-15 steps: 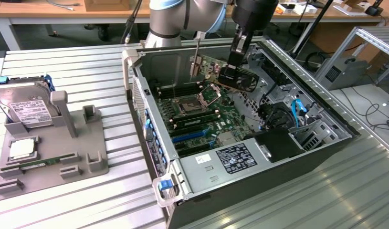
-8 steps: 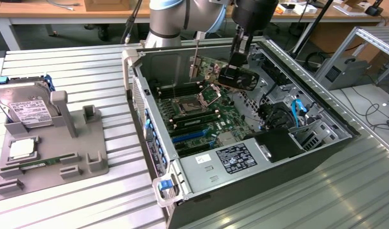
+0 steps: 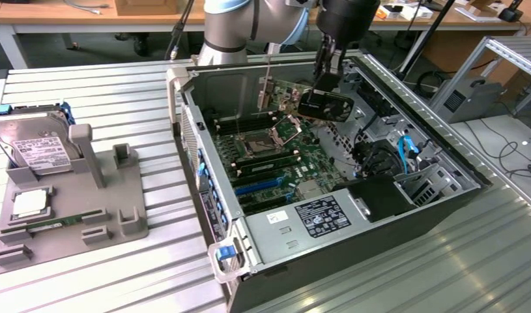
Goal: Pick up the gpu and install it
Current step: 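Insert the gpu into the slot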
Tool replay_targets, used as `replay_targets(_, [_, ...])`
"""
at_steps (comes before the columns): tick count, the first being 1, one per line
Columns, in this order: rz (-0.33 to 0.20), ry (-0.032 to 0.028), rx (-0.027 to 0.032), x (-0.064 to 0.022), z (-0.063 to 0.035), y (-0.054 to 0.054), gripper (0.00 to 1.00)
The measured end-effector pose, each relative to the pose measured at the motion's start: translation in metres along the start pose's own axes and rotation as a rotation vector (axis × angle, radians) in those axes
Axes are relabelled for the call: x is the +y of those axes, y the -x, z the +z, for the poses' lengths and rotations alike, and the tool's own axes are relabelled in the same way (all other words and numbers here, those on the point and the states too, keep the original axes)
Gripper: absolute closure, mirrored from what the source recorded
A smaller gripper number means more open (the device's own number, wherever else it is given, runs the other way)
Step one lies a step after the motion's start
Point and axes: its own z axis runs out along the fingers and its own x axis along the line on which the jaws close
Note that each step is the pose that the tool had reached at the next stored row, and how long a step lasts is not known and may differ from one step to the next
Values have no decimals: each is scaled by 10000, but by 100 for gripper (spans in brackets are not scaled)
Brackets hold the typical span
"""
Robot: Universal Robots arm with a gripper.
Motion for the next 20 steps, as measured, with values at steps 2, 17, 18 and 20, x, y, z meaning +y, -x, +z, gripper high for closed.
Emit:
replay_targets(2, [-182, 2, 0, 0, 0, 0, 73])
replay_targets(17, [-2595, 23, -3, 0, 0, 0, 73])
replay_targets(18, [-2657, 24, -3, 0, 0, 0, 73])
replay_targets(20, [-2984, 27, -3, 0, 0, 0, 73])
